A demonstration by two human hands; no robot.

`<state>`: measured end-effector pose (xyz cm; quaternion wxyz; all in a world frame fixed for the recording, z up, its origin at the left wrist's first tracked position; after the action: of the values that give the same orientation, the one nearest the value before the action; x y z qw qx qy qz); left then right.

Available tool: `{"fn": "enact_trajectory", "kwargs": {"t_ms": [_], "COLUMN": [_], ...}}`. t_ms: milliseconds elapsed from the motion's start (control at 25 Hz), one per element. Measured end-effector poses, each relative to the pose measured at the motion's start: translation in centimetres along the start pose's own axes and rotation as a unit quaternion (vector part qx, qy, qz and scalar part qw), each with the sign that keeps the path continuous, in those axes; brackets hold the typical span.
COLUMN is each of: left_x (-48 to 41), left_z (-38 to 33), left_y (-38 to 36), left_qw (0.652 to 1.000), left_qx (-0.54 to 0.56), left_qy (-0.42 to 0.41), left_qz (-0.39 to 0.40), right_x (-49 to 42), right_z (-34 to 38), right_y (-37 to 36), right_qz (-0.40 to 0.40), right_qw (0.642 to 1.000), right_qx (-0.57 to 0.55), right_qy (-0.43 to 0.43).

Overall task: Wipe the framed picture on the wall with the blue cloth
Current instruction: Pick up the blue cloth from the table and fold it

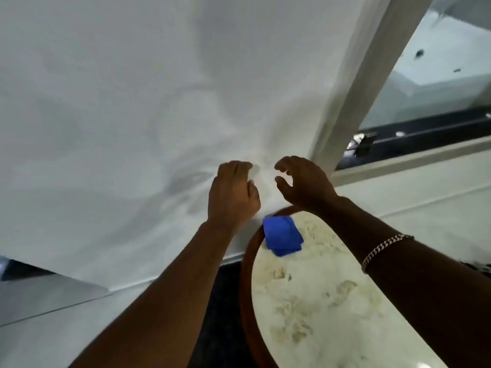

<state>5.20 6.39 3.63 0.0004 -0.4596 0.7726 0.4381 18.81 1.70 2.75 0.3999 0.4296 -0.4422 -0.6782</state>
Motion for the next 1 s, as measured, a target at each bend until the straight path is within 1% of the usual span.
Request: {"fn": "enact_trajectory", "kwargs": {"t_ms": [80,120,160,240,320,400,440,520,600,640,720,800,920,1000], "left_x": [1.4,2.7,3.6,4.8,5.4,6.4,6.8,7.3,6.9,6.5,5.0,2.7,-1.4,-3.3], "left_z": [3.7,6.0,7.5,10.4,13.0,15.1,15.4,15.7,15.7,15.3,13.7,11.1,6.7,3.1], "left_y": [-5.9,-10.2,-13.0,-18.4,-22.6,-26.1,-27.4,-28.3,-27.0,-25.6,-21.5,-16.2,-7.7,-1.0], "left_qw": [0.997,0.991,0.981,0.96,0.939,0.919,0.916,0.916,0.909,0.905,0.908,0.914,0.917,0.913], "left_qx": [0.027,0.043,0.057,0.077,0.099,0.133,0.148,0.174,0.207,0.223,0.252,0.28,0.306,0.323], "left_qy": [0.067,0.107,0.151,0.209,0.271,0.324,0.329,0.335,0.354,0.359,0.334,0.291,0.24,0.207], "left_qz": [0.035,0.069,0.112,0.17,0.186,0.182,0.174,0.134,0.071,0.046,0.002,-0.031,-0.084,-0.138], "right_x": [1.2,2.4,3.4,5.0,5.6,6.4,6.7,6.8,6.4,6.1,5.1,3.6,0.8,-0.9], "right_z": [-3.4,-5.7,-7.2,-9.9,-12.4,-13.9,-14.2,-14.4,-14.7,-14.2,-12.4,-10.0,-6.2,-2.9], "right_y": [-5.4,-9.3,-11.9,-16.8,-20.7,-24.5,-25.9,-26.9,-25.7,-24.6,-21.0,-15.9,-6.9,-0.1], "right_qz": [0.022,0.037,0.063,0.104,0.131,0.168,0.18,0.154,0.094,0.07,0.02,-0.037,-0.126,-0.178], "right_qw": [0.999,0.997,0.994,0.989,0.983,0.975,0.971,0.967,0.958,0.954,0.95,0.945,0.941,0.933], "right_qx": [-0.012,-0.018,-0.02,-0.022,-0.005,-0.001,-0.011,-0.066,-0.142,-0.176,-0.23,-0.27,-0.284,-0.297], "right_qy": [-0.045,-0.066,-0.086,-0.106,-0.127,-0.147,-0.154,-0.19,-0.229,-0.231,-0.21,-0.18,-0.134,-0.097]}}
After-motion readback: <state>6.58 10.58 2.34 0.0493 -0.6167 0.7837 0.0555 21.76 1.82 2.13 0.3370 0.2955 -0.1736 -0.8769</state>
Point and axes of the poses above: each hand's wrist, its own x-axis away from the middle knuckle, its own y-axis out of the back of the hand, z = x × y, the point moved 9 cm from there along -x, towards the middle knuckle, and after that the axes turned 8 degrees about x, right-handed, at the moved point
